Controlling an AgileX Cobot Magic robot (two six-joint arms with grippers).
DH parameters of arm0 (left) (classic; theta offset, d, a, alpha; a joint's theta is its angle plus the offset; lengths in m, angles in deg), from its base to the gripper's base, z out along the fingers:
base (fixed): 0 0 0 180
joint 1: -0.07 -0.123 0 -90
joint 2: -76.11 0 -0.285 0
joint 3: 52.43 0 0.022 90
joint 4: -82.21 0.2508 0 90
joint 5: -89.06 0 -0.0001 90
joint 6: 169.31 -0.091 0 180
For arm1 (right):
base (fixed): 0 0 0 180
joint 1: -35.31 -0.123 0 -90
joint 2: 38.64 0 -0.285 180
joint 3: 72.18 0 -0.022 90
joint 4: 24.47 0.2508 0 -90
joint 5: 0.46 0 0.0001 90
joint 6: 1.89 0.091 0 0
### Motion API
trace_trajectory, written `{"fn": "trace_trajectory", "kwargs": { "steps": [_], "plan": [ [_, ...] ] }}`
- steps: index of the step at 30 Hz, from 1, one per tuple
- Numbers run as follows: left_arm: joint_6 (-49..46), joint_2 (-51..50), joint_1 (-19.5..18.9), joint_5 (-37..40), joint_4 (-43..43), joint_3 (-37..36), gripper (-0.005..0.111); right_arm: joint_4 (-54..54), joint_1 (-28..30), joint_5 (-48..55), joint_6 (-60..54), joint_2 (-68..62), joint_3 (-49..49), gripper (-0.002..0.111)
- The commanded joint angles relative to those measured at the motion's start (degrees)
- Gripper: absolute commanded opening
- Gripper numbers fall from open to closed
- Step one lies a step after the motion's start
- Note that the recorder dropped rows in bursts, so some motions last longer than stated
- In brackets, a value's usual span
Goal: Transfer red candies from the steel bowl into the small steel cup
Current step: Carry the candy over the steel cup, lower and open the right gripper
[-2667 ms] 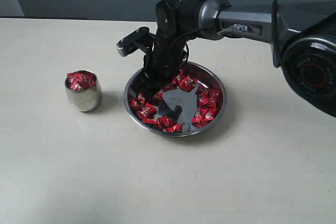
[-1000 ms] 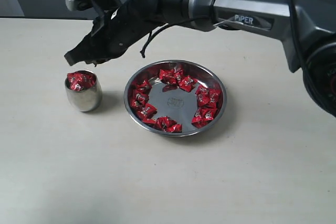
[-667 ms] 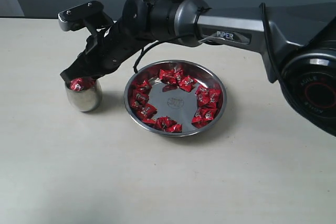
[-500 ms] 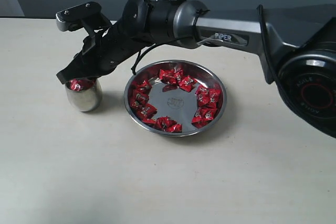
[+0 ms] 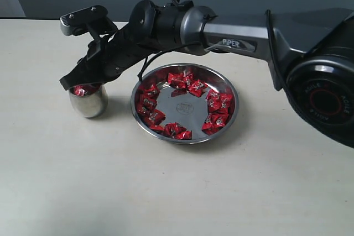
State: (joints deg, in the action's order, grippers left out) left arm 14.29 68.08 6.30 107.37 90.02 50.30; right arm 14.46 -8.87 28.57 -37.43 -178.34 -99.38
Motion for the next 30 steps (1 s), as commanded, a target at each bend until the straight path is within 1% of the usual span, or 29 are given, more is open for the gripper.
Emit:
{"fn": "trace_trajectory", "kwargs": {
  "steps": [1, 13, 15, 18, 19, 30],
  "plan": [
    [0.31, 0.25, 0.17, -0.54, -0.07, 0.06, 0.0, 0.19, 0.05, -0.28, -0.58, -1.64, 0.06, 0.023],
    [0.31, 0.25, 0.17, -0.54, -0.07, 0.06, 0.0, -0.01, 0.05, 0.5, -0.58, -2.57, 0.06, 0.023],
    [0.31, 0.25, 0.17, -0.54, -0.07, 0.06, 0.0, -0.01, 0.05, 0.73, -0.58, -2.57, 0.06, 0.027],
    [0.31, 0.25, 0.17, -0.54, -0.07, 0.06, 0.0, -0.01, 0.05, 0.96, -0.58, -2.57, 0.06, 0.039],
    [0.31, 0.25, 0.17, -0.54, -0.07, 0.06, 0.0, -0.01, 0.05, 1.27, -0.67, -2.57, 0.06, 0.041],
    [0.31, 0.25, 0.17, -0.54, -0.07, 0.06, 0.0, 0.1, 0.05, 0.78, -0.78, -0.63, -0.07, 0.041]
  ]
}}
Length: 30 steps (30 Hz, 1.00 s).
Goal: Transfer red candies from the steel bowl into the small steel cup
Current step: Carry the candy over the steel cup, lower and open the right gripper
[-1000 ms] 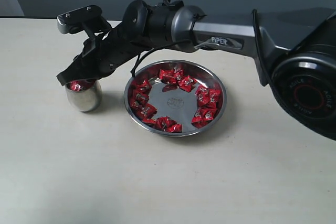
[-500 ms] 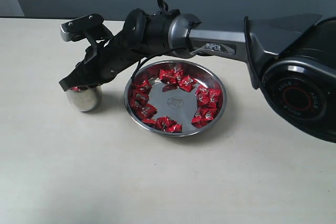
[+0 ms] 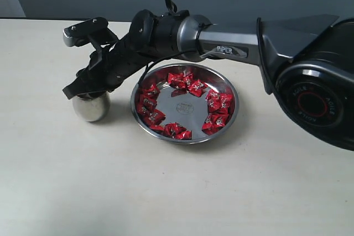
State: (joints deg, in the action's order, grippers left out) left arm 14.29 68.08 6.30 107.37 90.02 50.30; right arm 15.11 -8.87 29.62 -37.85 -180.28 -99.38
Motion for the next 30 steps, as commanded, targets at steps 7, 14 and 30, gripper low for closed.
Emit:
{"fn": "trace_trajectory", "kwargs": {
  "steps": [7, 14, 30],
  "plan": [
    [0.31, 0.25, 0.17, -0.54, -0.07, 0.06, 0.0, -0.36, 0.05, 1.69, -0.36, 1.43, -2.3, 0.041],
    [0.31, 0.25, 0.17, -0.54, -0.07, 0.06, 0.0, -0.28, 0.05, 6.28, -0.36, 1.43, -5.03, 0.041],
    [0.31, 0.25, 0.17, -0.54, -0.07, 0.06, 0.0, -1.31, 0.15, 7.14, -0.36, 3.11, -5.63, 0.041]
  ]
}}
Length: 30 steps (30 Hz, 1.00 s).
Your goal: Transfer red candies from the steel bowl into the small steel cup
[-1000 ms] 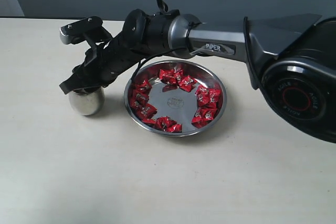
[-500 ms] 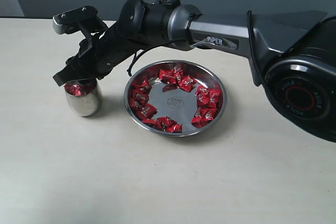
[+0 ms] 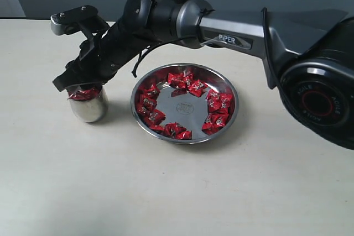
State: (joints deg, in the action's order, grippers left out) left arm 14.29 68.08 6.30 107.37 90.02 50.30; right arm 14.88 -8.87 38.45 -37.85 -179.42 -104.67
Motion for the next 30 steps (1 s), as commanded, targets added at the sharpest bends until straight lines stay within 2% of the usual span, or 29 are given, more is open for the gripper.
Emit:
{"fn": "trace_trajectory", "kwargs": {
  "steps": [1, 3, 5, 7, 9, 10, 13, 17, 25, 30],
  "plan": [
    [0.31, 0.25, 0.17, -0.54, -0.07, 0.06, 0.0, -1.89, 0.15, -2.25, -0.36, 2.83, -0.34, 0.041],
    [0.31, 0.25, 0.17, -0.54, -0.07, 0.06, 0.0, -4.16, 0.15, -3.15, 0.01, 4.17, -0.34, 0.041],
    [0.31, 0.25, 0.17, -0.54, -0.07, 0.06, 0.0, -8.42, 0.15, -3.44, 3.02, 5.76, -0.34, 0.036],
    [0.31, 0.25, 0.17, -0.54, -0.07, 0.06, 0.0, -14.56, 0.15, -3.3, 8.63, 7.28, -0.34, 0.025],
    [0.31, 0.25, 0.17, -0.54, -0.07, 0.06, 0.0, -22.28, 0.15, -2.28, 17.07, 8.92, -0.34, 0.005],
    [0.31, 0.25, 0.17, -0.54, -0.07, 0.06, 0.0, -26.49, 0.15, -1.16, 21.1, 9.84, -0.34, 0.0],
    [0.31, 0.25, 0.17, -0.54, -0.07, 0.06, 0.0, -36.57, 0.15, 3.01, 28.01, 12.9, 0.58, 0.0],
    [0.31, 0.25, 0.17, -0.54, -0.07, 0.06, 0.0, -42.24, 0.15, 3.37, 32.21, 20.67, 7.69, 0.0],
    [0.31, 0.25, 0.17, -0.54, -0.07, 0.06, 0.0, -44.42, 0.15, -9.23, 41.98, 47.15, 38.75, 0.0],
    [0.31, 0.25, 0.17, -0.54, -0.07, 0.06, 0.0, -44.66, 0.15, -9.43, 44.12, 61.58, 54.21, 0.0]
  ]
}}
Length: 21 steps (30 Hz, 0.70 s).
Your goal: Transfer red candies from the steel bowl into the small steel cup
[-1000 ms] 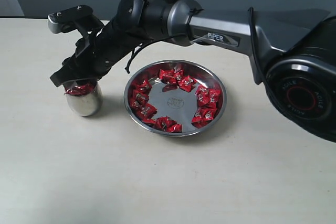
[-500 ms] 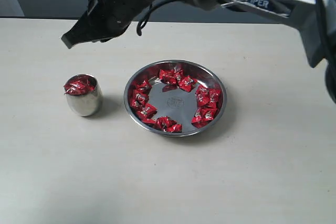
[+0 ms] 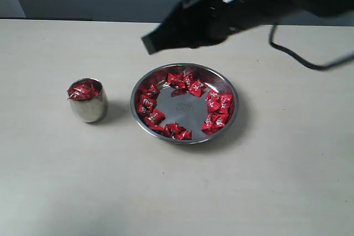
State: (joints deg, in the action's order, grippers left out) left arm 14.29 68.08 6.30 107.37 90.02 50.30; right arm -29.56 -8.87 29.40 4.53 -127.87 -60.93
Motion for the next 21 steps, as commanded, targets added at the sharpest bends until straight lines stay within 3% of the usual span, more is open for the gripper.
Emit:
{"fn": "trace_trajectory", "kwargs": {
  "steps": [1, 8, 11, 13, 17, 21],
  "plan": [
    [0.31, 0.25, 0.17, -0.54, -0.07, 0.06, 0.0, 0.85, 0.15, 1.91, 2.19, 12.42, 12.54, 0.0],
    [0.31, 0.25, 0.17, -0.54, -0.07, 0.06, 0.0, 0.05, 0.15, 13.09, 2.16, 21.92, 16.17, 0.0],
    [0.31, 0.25, 0.17, -0.54, -0.07, 0.06, 0.0, -3.27, 0.15, 14.21, 2.16, 23.56, 16.28, 0.0],
    [0.31, 0.25, 0.17, -0.54, -0.07, 0.06, 0.0, -8.12, 0.88, 9.7, 4.47, 25.39, 18.05, 0.0],
    [0.31, 0.25, 0.17, -0.54, -0.07, 0.06, 0.0, -5.32, 11.53, -7.45, 5.81, 31.97, 26.08, 0.0],
    [0.31, 0.25, 0.17, -0.54, -0.07, 0.06, 0.0, 3.62, 25.82, -13.37, 5.7, 40.79, 36.49, 0.0]
  ]
}}
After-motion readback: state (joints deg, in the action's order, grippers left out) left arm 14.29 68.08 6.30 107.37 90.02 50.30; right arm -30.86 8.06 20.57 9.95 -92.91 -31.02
